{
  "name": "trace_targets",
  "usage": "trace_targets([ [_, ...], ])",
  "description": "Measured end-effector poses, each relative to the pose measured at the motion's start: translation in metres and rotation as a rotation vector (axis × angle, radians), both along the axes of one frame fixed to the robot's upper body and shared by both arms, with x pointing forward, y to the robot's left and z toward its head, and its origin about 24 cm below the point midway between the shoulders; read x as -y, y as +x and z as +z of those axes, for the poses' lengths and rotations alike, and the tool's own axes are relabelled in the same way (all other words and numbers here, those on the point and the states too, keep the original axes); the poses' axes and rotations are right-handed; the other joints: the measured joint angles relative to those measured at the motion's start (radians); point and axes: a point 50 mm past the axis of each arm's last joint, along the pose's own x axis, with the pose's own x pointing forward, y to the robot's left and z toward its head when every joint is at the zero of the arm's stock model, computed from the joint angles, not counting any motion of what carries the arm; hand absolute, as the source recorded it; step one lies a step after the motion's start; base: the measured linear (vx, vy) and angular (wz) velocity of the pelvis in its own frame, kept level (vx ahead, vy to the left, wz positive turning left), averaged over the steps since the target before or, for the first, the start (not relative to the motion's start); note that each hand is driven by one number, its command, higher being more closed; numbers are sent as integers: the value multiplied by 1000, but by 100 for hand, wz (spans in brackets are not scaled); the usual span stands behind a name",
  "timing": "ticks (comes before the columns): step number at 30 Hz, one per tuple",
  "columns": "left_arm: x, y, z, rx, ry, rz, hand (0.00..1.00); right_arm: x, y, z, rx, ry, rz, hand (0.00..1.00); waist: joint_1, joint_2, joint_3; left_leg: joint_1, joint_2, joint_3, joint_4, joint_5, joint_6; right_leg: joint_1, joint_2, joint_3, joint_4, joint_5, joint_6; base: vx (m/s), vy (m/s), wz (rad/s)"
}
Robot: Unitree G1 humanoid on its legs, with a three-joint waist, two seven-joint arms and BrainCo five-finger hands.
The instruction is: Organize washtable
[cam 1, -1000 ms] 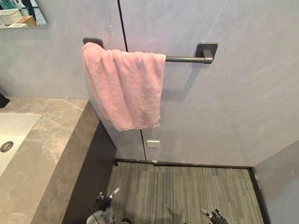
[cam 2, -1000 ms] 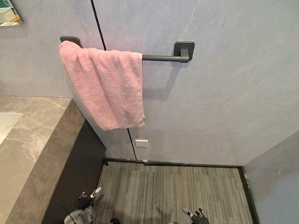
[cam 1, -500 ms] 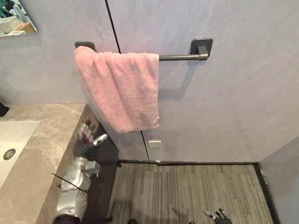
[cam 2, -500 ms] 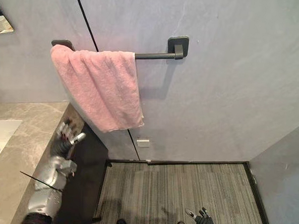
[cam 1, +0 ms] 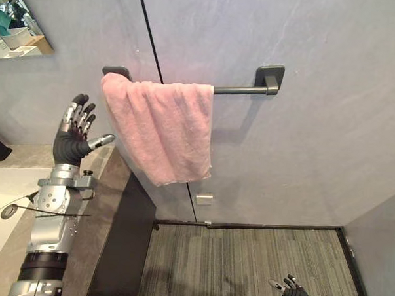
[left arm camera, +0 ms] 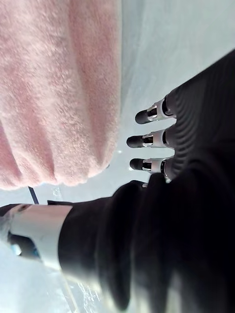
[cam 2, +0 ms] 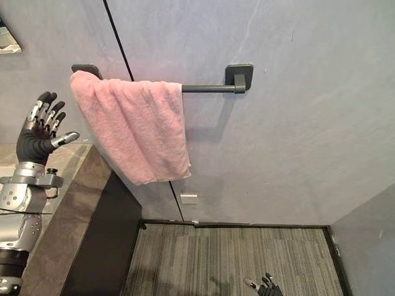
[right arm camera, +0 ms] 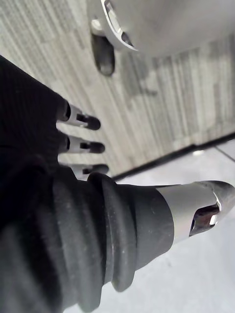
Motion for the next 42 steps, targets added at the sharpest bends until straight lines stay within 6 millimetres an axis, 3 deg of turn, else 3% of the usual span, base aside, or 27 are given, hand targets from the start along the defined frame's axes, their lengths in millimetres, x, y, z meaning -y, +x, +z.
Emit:
trace_targets([
  [12, -8, 15, 26, 68, 22, 34, 0, 0, -20, -1, -35, -2, -6, 0, -2, -18, -6, -59, -7, 3, -23, 2, 3, -61, 5, 21, -59, 57, 1, -108, 0, -5],
  [17, -22, 21, 33, 96, -17, 110, 0, -1, -20, -1, -34, 1, -7, 0, -2, -26, -5, -71, -13, 17, -17, 5, 6, -77, 3, 37, -72, 75, 2, 8, -10, -9],
  [26, -23, 31, 48, 149, -51, 147, 0, -11, -16, -3, -27, 20, 25, 0, -2, -59, 42, -94, -14, 33, -16, 6, 7, -108, 3, 56, -69, 81, -5, 8, -11, -6],
  [33, -24, 40, 54, 156, -68, 151, 0, -12, 2, 3, 35, 17, 34, 0, -2, -66, 108, -139, -14, 59, -16, 16, 17, -178, 3, 86, -55, 99, -11, -65, -18, -12],
  [37, -30, 42, 68, 175, -43, 124, 0, -14, 11, 5, 62, 21, 45, 0, 2, -77, 137, -159, -13, 66, -16, 24, 20, -211, 2, 93, -51, 107, -11, -67, -23, -3],
  [42, -38, 46, 62, 111, -22, 136, 0, -20, 21, 8, 103, 30, 71, 0, 3, -83, 146, -163, -15, 86, -16, 24, 20, -230, 1, 116, -49, 116, -8, -46, -12, -11],
])
